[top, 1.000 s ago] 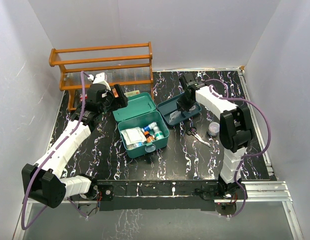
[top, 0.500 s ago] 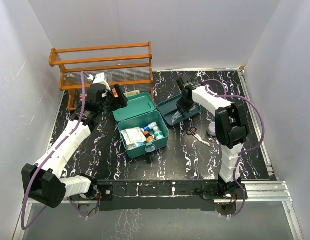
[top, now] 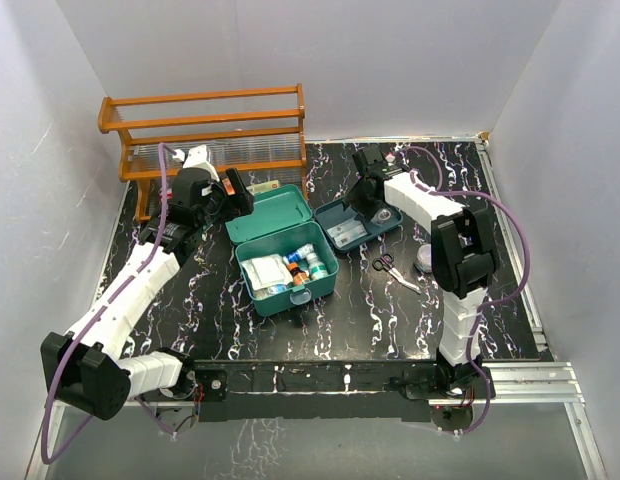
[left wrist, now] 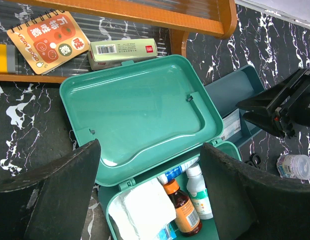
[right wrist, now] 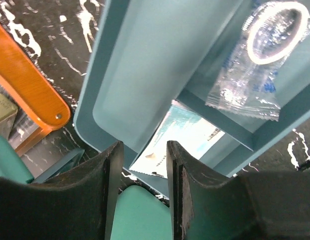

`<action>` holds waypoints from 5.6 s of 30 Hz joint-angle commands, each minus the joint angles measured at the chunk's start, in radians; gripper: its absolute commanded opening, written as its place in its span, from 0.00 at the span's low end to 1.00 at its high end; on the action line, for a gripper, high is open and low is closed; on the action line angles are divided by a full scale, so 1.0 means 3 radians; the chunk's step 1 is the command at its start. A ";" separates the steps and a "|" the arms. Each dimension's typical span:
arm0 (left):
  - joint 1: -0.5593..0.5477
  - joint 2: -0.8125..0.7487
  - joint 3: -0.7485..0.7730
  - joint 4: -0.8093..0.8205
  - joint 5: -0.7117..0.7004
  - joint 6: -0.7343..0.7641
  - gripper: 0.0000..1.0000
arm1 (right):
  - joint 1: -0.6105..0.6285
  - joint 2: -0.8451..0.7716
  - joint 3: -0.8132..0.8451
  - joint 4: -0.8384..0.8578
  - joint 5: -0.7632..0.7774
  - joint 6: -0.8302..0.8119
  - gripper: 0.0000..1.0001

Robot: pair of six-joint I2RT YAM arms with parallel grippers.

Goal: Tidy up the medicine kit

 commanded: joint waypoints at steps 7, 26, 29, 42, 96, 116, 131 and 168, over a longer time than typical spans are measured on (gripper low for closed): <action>0.0022 -0.0088 0.0100 -0.0016 -0.0022 0.0034 0.80 | 0.0019 -0.0356 -0.0323 0.0571 -0.0133 -0.0790 0.18; 0.0022 -0.0020 0.0152 -0.0011 0.0002 0.0018 0.80 | 0.0056 0.0105 -0.0363 0.0580 -0.0026 -0.0957 0.07; 0.0022 -0.0012 0.0161 -0.0011 0.0013 0.0018 0.80 | 0.0054 0.0149 -0.0328 0.0462 0.0118 -0.0936 0.10; 0.0022 0.0010 0.0199 -0.0005 0.0009 0.0051 0.80 | 0.0048 0.0029 0.0063 0.0038 0.0291 -0.0979 0.21; 0.0020 0.0045 0.0158 0.0040 0.0015 0.0063 0.80 | -0.0555 0.0170 -0.0257 0.0010 0.0322 -0.2377 0.13; 0.0020 0.0016 0.0001 0.0223 0.0202 -0.0065 0.80 | -0.0558 -0.1176 -0.1161 -0.0117 0.0000 -0.2029 0.53; 0.0022 -0.0122 -0.0165 0.0219 0.0246 -0.0192 0.80 | -0.0543 -0.1115 -0.1815 0.0262 -0.0481 -0.2099 0.51; 0.0022 -0.0027 -0.0124 0.0225 0.0243 -0.0146 0.80 | 0.0170 -0.0885 -0.1705 0.0126 0.0347 -0.1976 0.40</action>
